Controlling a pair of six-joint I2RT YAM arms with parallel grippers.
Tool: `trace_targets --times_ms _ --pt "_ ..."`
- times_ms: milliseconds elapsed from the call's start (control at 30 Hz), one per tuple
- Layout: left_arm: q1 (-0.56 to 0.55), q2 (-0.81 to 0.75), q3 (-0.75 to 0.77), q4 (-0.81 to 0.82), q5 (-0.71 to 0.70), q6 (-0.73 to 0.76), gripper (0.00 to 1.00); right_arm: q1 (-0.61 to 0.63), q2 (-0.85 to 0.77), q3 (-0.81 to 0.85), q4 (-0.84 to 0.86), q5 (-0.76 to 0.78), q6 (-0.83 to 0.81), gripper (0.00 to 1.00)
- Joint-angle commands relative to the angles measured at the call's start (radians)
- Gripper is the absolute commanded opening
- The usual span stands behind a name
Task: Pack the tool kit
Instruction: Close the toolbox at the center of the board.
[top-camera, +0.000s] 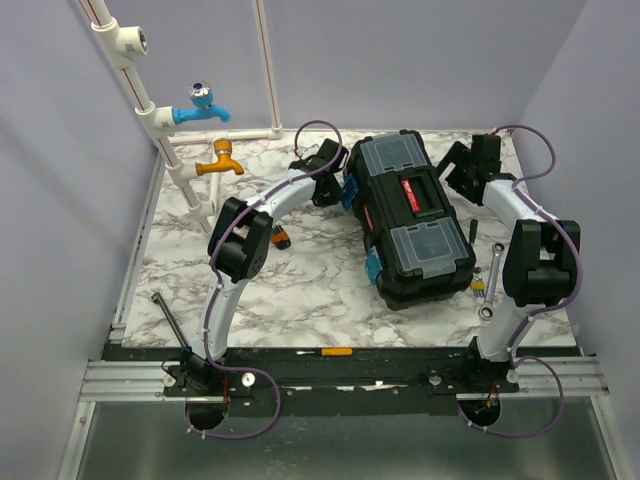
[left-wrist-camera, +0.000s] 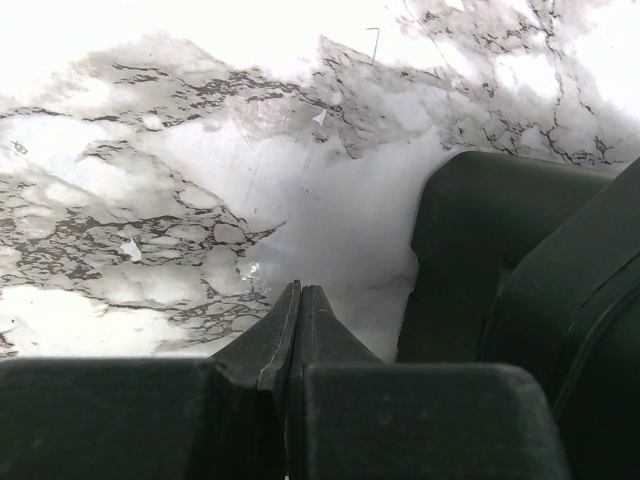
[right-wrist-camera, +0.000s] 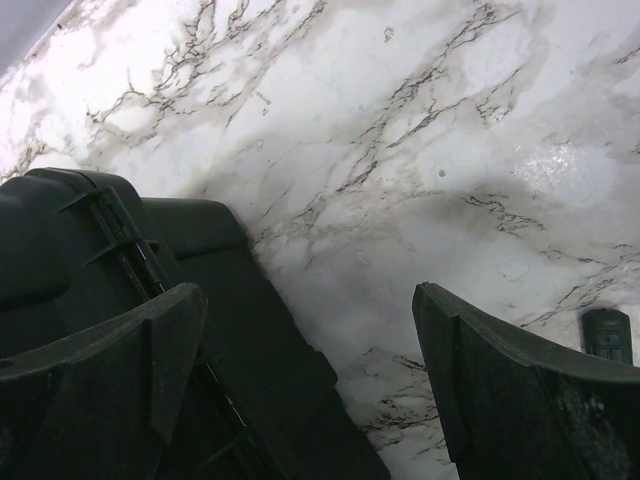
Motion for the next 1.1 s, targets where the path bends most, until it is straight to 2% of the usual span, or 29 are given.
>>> trace_targets --times_ms 0,367,767,1067 --pt "-0.128 0.052 0.086 0.363 0.212 -0.1 0.0 0.205 0.0 -0.035 -0.103 -0.333 -0.022 0.96" --pt "-0.148 0.07 0.109 0.407 0.225 -0.07 0.0 0.22 0.03 -0.049 -0.089 -0.424 -0.018 0.96" --pt "-0.158 0.085 0.069 0.539 0.281 -0.086 0.0 0.238 0.017 -0.08 -0.028 -0.584 0.035 0.96" --pt "-0.165 0.039 -0.008 0.648 0.267 -0.06 0.0 0.241 0.0 -0.08 -0.025 -0.568 0.052 0.96"
